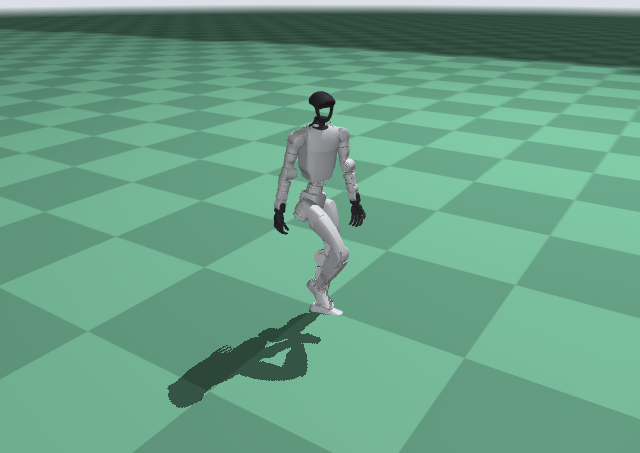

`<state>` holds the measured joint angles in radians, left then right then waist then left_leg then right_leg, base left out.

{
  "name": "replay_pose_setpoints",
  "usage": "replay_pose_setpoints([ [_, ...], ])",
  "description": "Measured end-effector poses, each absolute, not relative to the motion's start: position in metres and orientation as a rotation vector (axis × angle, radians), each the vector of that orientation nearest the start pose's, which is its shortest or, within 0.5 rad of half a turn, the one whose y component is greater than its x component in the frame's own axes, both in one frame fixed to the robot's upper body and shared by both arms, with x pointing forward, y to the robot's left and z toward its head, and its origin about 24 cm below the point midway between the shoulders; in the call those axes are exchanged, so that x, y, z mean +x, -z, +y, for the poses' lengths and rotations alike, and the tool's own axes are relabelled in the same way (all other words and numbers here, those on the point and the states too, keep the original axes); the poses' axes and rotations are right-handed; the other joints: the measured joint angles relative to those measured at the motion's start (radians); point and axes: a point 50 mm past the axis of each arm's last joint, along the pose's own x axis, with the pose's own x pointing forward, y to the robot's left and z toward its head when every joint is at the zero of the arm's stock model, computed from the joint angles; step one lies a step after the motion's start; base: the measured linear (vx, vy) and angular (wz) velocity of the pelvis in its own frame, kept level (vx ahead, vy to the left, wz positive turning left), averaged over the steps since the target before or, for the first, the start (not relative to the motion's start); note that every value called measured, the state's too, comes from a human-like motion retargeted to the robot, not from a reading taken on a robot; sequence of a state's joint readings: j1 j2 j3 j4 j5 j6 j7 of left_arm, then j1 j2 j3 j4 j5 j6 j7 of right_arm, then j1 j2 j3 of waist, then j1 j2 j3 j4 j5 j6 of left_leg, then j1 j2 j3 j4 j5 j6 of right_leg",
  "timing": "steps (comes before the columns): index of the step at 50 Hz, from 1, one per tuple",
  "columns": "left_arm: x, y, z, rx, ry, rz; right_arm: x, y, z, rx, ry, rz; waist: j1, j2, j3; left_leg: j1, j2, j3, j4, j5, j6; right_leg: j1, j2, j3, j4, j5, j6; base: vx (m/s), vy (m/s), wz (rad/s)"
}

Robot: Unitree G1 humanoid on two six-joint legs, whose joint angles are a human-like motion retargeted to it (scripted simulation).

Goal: In place motions

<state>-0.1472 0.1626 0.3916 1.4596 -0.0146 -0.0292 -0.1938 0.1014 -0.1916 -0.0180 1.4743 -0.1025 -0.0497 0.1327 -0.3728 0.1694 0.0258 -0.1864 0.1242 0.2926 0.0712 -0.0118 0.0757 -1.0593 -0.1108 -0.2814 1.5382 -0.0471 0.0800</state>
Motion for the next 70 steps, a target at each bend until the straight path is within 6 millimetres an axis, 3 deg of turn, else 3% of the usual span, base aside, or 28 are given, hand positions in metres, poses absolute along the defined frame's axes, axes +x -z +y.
replay_pose_setpoints([
  [7,0.06,0.174,0.202,-0.29,-0.199,1.319,-0.024,0.172,-0.231,-0.123,0.03,1.582,0.077,-0.036,-0.052,0.072,-0.025,0.076,-0.023,-0.021,-0.022,0.417,0.088,0.035,-0.465,0.066,0.03,0.16,-0.03,-0.41],
  [11,0.012,0.179,0.197,-0.316,-0.218,1.432,-0.022,0.172,-0.234,-0.135,0.042,1.581,0.126,-0.109,-0.073,0.151,-0.073,0.127,0.002,-0.078,-0.034,0.789,0.131,0.049,-0.947,0.134,0.008,0.26,-0.08,-0.36],
  [12,-0.003,0.178,0.198,-0.325,-0.228,1.465,-0.02,0.172,-0.233,-0.139,0.038,1.579,0.132,-0.133,-0.065,0.178,-0.083,0.132,0.026,-0.1,-0.038,0.893,0.134,0.031,-1.075,0.109,0.002,0.27,-0.13,-0.16],
  [13,-0.019,0.178,0.197,-0.34,-0.246,1.497,-0.018,0.172,-0.232,-0.145,0.035,1.574,0.138,-0.15,-0.064,0.187,-0.089,0.131,0.063,-0.121,-0.043,0.977,0.124,-0.013,-1.182,-0.001,-0.009,0.27,-0.13,-0.53],
  [15,-0.049,0.176,0.194,-0.377,-0.29,1.558,-0.014,0.173,-0.231,-0.15,0.027,1.557,0.199,-0.176,-0.068,0.18,-0.079,0.199,0.184,-0.097,-0.045,1.089,0.066,-0.173,-1.302,-0.132,-0.083,0.19,-0.1,-1.07],
  [17,-0.059,0.175,0.189,-0.427,-0.32,1.579,0.006,0.174,-0.227,-0.133,0.014,1.506,0.232,-0.227,-0.051,0.036,-0.034,0.221,0.487,0.112,-0.053,1.08,0.012,-0.087,-1.324,-0.133,-0.065,-0.2,-0.13,-0.66],
  [18,-0.057,0.175,0.187,-0.448,-0.328,1.573,0.022,0.174,-0.225,-0.12,0.005,1.464,0.258,-0.242,-0.02,-0.095,-0.001,0.184,0.68,0.217,-0.023,1.068,-0.005,-0.065,-1.317,-0.126,-0.062,-0.44,-0.19,-0.11],
  [20,-0.046,0.176,0.191,-0.477,-0.341,1.543,0.058,0.172,-0.22,-0.119,-0.018,1.359,0.25,-0.216,0.06,-0.349,0.131,0.115,1.07,0.183,0.093,1.069,0.028,-0.104,-1.313,-0.111,-0.069,-0.46,-0.2,0.53],
  [23,-0.045,0.175,0.19,-0.479,-0.289,1.567,0.09,0.165,-0.222,-0.173,-0.052,1.256,0.305,-0.212,0.131,-0.631,0.285,0.101,1.399,0.079,0.151,1.082,0.074,-0.077,-1.343,-0.085,-0.1,-0.26,-0.1,-0.31],
  [28,-0.077,0.17,0.191,-0.418,-0.264,1.663,0.084,0.165,-0.227,-0.205,-0.01,1.254,0.434,-0.277,0.097,-1.017,0.29,0.147,1.53,0.002,0.159,1.017,0.001,-0.036,-1.289,-0.108,-0.103,0.12,0.01,-0.81],
  [32,-0.084,0.169,0.187,-0.455,-0.297,1.684,0.082,0.166,-0.227,-0.193,-0.031,1.268,0.462,-0.312,0.105,-1.097,0.247,0.193,1.483,-0.023,0.128,0.992,-0.058,-0.014,-1.257,-0.108,-0.103,-0.02,0.08,-0.26],
  [35,-0.081,0.169,0.189,-0.474,-0.326,1.677,0.08,0.166,-0.226,-0.203,-0.035,1.277,0.454,-0.3,0.098,-1.046,0.246,0.178,1.469,-0.019,0.121,0.998,-0.053,-0.014,-1.276,-0.089,-0.108,0.01,0.02,0.0],
  [40,-0.076,0.17,0.193,-0.456,-0.348,1.645,0.058,0.171,-0.221,-0.184,-0.044,1.329,0.395,-0.254,0.013,-0.729,0.221,0.168,1.294,0.016,0.067,1.009,-0.02,-0.008,-1.376,-0.046,-0.1,0.05,0.07,0.2],
  [46,-0.065,0.172,0.205,-0.402,-0.371,1.595,0.016,0.174,-0.222,-0.173,-0.052,1.439,0.31,-0.178,-0.092,-0.214,0.012,0.101,0.643,0.11,-0.056,1.025,0.044,-0.036,-1.409,-0.081,-0.086,0.19,0.04,0.24],
  [47,-0.062,0.172,0.206,-0.397,-0.372,1.592,0.007,0.174,-0.224,-0.174,-0.053,1.467,0.291,-0.158,-0.105,-0.124,-0.021,0.079,0.504,0.091,-0.072,1.031,0.06,-0.046,-1.404,-0.092,-0.079,0.33,0.06,0.5],
  [48,-0.058,0.172,0.207,-0.395,-0.372,1.591,-0.001,0.174,-0.227,-0.179,-0.054,1.499,0.268,-0.137,-0.109,-0.024,-0.056,0.051,0.352,0.009,-0.096,1.042,0.076,-0.062,-1.389,-0.11,-0.073,0.33,0.06,0.61],
  [50,-0.047,0.174,0.206,-0.396,-0.365,1.572,-0.016,0.172,-0.233,-0.185,-0.04,1.552,0.224,-0.115,-0.103,0.152,-0.065,0.167,0.129,-0.177,-0.036,1.057,0.09,-0.09,-1.339,-0.145,-0.061,0.29,0.08,0.86],
  [53,-0.015,0.177,0.203,-0.394,-0.319,1.525,-0.024,0.171,-0.235,-0.157,0.001,1.604,0.145,-0.095,-0.081,0.162,-0.07,0.118,0.041,-0.1,-0.027,0.992,0.1,-0.116,-1.199,-0.052,-0.044,0.03,0.13,0.86],
  [55,0.027,0.176,0.206,-0.363,-0.283,1.458,-0.013,0.173,-0.23,-0.09,0.055,1.58,0.163,-0.099,-0.021,0.133,-0.073,0.007,0.047,-0.076,-0.029,0.893,0.04,-0.097,-0.989,0.102,0.027,-0.4,0.12,-0.05],
  [56,0.044,0.174,0.207,-0.337,-0.268,1.417,-0.007,0.173,-0.23,-0.061,0.081,1.55,0.157,-0.092,0.006,0.145,-0.057,0.04,0.029,-0.066,-0.026,0.821,0.036,-0.065,-0.867,0.144,0.037,-0.36,0.12,0.19],
  [58,0.075,0.171,0.21,-0.289,-0.228,1.326,0.001,0.173,-0.23,-0.043,0.091,1.503,0.177,-0.089,0.007,0.139,-0.046,0.105,0.003,-0.052,-0.025,0.636,0.069,0.06,-0.597,0.144,0.059,-0.17,0.09,-0.18],
  [60,0.094,0.166,0.215,-0.281,-0.205,1.257,0.008,0.174,-0.228,-0.108,0.015,1.507,0.142,-0.072,-0.034,0.074,-0.046,0.088,-0.002,-0.037,-0.018,0.414,0.032,0.068,-0.304,0.086,0.043,-0.06,0.05,-0.2],
  [66,0.119,0.159,0.222,-0.25,-0.207,1.18,0.025,0.174,-0.22,-0.196,-0.129,1.454,0.0,-0.004,-0.022,0.009,0.017,0.067,-0.026,0.008,-0.03,-0.004,0.05,0.019,0.126,-0.013,0.04,-0.12,0.02,0.5],
  [70,0.112,0.161,0.219,-0.23,-0.177,1.21,0.012,0.175,-0.22,-0.194,-0.131,1.494,-0.02,0.014,-0.042,0.002,0.037,0.068,-0.039,0.016,-0.035,-0.083,0.018,-0.034,0.162,-0.052,0.051,0.1,-0.05,0.29],
])
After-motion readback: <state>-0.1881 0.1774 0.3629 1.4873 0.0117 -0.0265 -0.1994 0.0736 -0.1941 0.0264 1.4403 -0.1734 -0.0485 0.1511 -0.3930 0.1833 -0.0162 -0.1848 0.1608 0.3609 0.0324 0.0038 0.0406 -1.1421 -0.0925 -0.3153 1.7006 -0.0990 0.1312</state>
